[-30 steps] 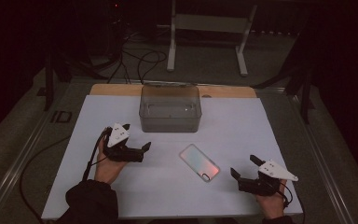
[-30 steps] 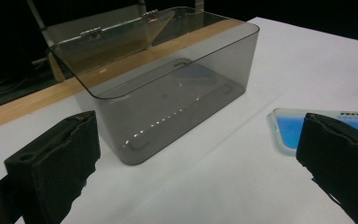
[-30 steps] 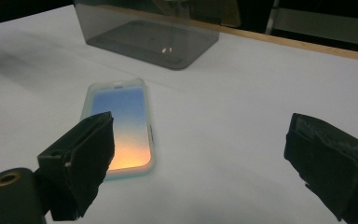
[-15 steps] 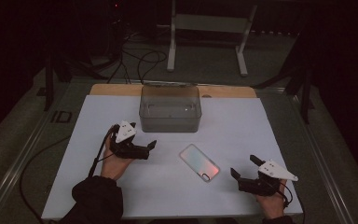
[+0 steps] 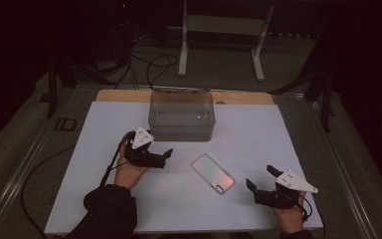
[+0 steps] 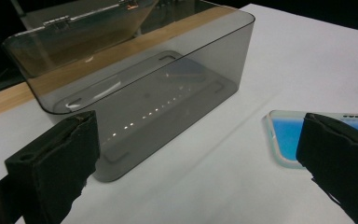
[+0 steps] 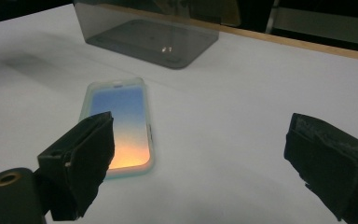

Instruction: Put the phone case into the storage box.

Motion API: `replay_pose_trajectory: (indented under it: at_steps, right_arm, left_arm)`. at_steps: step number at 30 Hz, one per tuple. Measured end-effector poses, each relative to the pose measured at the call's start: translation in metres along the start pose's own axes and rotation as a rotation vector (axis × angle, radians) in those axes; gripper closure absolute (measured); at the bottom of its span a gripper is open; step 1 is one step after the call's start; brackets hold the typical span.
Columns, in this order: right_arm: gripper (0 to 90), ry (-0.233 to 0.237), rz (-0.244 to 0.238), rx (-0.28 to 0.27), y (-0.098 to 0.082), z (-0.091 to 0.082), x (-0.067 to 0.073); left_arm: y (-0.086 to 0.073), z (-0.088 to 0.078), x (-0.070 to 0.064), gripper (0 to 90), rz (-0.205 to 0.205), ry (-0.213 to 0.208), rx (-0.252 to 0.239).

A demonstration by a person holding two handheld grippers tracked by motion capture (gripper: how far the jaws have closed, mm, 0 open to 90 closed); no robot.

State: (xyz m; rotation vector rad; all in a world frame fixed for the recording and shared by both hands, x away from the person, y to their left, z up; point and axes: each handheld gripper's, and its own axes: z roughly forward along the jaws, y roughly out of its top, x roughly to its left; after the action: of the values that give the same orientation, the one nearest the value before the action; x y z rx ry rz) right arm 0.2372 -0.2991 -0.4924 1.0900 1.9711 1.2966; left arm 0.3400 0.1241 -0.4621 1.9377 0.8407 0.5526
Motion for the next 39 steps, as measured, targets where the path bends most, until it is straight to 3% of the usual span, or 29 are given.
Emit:
replay_pose_trajectory:
  at_steps: [39]
  right_arm:
    - [8.6, 0.002, 0.002, 0.002, 0.0, -0.001, -0.001]
  left_arm:
    - [0.014, 0.043, -0.022, 3.0, 0.027, -0.074, 0.117]
